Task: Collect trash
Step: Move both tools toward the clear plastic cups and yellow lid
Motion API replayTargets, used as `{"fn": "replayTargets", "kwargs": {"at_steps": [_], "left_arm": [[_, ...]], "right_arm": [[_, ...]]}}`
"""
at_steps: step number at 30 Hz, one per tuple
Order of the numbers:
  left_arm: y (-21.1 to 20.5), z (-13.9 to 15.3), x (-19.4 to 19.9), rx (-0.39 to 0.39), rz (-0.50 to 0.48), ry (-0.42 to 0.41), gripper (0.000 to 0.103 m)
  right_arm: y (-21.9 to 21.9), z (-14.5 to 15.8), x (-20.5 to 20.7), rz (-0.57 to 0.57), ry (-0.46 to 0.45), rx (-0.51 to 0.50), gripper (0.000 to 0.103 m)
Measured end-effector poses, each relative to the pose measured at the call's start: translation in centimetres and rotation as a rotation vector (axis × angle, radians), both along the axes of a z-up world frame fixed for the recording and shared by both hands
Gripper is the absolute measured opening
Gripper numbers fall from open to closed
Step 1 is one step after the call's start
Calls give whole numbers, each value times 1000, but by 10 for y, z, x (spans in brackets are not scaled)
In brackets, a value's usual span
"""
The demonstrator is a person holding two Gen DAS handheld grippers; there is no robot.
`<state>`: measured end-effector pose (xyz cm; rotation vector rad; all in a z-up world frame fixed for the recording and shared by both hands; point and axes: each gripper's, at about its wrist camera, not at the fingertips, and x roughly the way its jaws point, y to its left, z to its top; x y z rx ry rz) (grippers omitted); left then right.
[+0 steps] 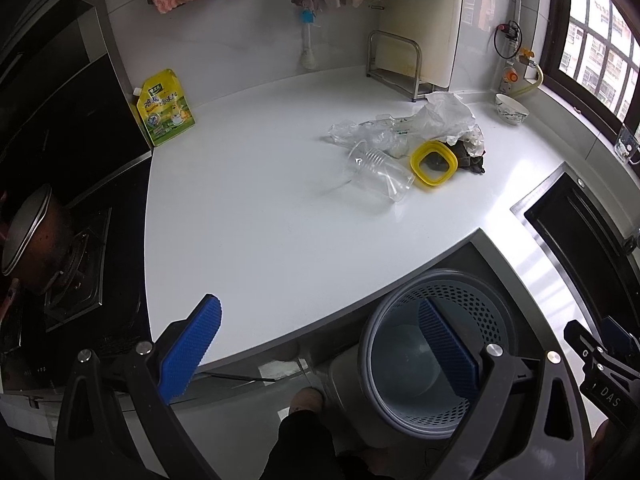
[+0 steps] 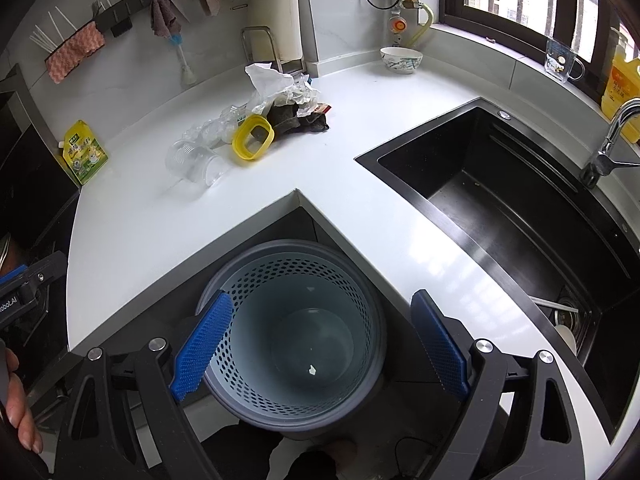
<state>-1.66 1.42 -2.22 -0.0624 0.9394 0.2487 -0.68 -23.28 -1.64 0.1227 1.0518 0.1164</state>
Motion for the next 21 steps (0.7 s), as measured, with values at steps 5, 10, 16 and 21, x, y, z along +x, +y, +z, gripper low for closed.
{"fn": "replayTargets", "kwargs": {"at_steps": [5,10,16,21], "left_arm": [[6,-11,40,-7,-45,-25,97],[16,-26,95,-8,-140,-27,97],[39,-43,153,3,-291,-38,97],[57,-62,192,-24,-401,-28,97]], "right_arm": [[4,-5,30,-48,-14,-19,87],[9,-13,53,-118,13,-30,87],[25,-32,77,-199,69,-60,87],[42,-45,97,-248,99,-82,87]]}}
